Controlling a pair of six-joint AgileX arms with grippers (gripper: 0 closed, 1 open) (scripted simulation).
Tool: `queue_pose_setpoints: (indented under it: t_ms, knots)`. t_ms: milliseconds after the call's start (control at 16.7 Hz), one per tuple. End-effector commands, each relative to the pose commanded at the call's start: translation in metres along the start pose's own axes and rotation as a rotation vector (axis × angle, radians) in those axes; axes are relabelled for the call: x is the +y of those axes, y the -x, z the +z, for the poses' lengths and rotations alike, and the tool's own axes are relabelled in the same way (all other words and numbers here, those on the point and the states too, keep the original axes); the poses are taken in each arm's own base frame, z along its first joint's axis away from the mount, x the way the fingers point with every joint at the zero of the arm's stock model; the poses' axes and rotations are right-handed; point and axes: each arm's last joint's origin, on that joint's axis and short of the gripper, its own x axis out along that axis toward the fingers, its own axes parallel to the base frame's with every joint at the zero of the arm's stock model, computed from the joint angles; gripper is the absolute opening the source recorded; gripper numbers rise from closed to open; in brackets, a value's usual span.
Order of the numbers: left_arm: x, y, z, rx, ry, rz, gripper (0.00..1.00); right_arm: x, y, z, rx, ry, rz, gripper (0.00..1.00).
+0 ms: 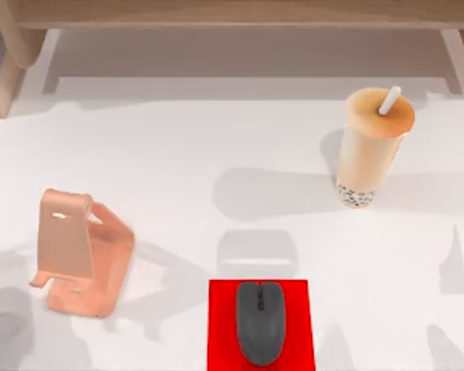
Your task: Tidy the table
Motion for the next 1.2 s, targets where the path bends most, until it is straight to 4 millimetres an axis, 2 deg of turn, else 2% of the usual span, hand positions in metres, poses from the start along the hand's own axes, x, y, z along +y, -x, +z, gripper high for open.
queue_pose_setpoints:
  t_ms: [360, 840, 1200]
  knots:
    - [0.000, 0.000, 0.000, 0.000, 0.000, 0.000, 0.02, 0.000, 0.000, 0.000, 0.000, 0.000, 0.000, 1.00]
    - [0.000, 0.000, 0.000, 0.000, 0.000, 0.000, 0.00, 0.000, 0.000, 0.000, 0.000, 0.000, 0.000, 1.00]
    - [0.000, 0.022, 0.001, -0.011, 0.002, 0.000, 0.00, 0.000, 0.000, 0.000, 0.000, 0.000, 0.000, 1.00]
